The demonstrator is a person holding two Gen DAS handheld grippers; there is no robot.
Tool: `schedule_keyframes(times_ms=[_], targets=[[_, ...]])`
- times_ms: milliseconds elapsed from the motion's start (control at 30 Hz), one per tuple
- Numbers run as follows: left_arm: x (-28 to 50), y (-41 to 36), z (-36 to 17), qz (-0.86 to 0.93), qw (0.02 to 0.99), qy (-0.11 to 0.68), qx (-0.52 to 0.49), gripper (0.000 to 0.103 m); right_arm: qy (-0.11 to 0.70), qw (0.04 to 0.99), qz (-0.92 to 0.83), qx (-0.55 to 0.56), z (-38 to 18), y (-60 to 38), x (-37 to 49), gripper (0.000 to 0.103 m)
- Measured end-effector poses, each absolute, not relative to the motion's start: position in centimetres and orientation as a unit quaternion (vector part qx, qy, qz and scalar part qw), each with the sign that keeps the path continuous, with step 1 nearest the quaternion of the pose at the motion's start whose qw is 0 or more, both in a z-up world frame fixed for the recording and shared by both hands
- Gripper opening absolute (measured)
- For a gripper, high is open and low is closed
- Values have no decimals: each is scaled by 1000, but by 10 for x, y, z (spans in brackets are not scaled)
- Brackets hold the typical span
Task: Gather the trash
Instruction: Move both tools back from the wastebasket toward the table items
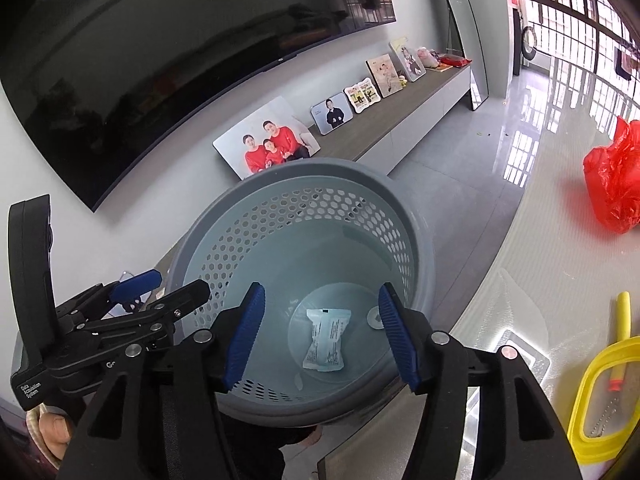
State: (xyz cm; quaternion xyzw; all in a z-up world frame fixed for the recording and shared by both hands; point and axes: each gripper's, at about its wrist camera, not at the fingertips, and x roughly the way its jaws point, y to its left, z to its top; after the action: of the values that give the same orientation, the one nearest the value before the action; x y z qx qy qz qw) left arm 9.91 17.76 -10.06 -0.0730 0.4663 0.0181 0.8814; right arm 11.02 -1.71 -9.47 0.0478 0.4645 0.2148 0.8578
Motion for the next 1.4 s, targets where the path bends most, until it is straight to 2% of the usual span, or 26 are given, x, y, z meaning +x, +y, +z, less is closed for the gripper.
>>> schedule_keyframes(times_ms=[400,500,700,1400], targets=[[81,171,-61,21,897,439,-43,76,431,875,212,66,-64,-34,81,57],[73,166,-52,24,901,431,-35,80,417,880,214,76,-56,-46,65,61],[62,149,-44,13,904,426,-32,81,410,887,196,85,-49,-75,37,61],[27,19,-48,-112,891,440,15,81,417,901,13,118,-60,-233,-74,61]])
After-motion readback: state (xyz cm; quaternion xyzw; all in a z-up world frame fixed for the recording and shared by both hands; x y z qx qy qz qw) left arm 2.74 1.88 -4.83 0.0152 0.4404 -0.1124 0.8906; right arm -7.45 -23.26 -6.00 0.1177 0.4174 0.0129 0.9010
